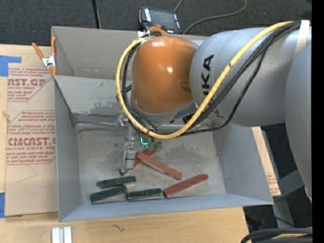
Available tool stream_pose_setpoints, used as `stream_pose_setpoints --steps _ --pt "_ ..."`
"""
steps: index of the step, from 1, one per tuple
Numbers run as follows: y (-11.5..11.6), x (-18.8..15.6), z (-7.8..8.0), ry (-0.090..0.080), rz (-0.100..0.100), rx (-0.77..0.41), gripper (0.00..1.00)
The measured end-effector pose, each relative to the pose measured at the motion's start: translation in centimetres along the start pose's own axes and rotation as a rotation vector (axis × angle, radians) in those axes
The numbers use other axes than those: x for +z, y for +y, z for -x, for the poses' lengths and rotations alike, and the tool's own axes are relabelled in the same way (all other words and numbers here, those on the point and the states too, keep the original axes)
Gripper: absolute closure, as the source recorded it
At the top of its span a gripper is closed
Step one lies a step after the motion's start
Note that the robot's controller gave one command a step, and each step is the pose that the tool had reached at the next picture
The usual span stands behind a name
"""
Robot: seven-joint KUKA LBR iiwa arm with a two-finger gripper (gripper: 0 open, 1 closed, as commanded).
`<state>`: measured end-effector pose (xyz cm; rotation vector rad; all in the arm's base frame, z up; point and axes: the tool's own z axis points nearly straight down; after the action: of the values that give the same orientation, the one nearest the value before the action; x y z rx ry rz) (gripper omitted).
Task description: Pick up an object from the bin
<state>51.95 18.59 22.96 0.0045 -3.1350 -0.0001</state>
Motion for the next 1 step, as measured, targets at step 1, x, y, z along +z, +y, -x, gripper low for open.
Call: stream_pose_setpoints --steps 1 --pt "-11.66 14.34 0.43 -0.001 -0.003 -0.228 0.0"
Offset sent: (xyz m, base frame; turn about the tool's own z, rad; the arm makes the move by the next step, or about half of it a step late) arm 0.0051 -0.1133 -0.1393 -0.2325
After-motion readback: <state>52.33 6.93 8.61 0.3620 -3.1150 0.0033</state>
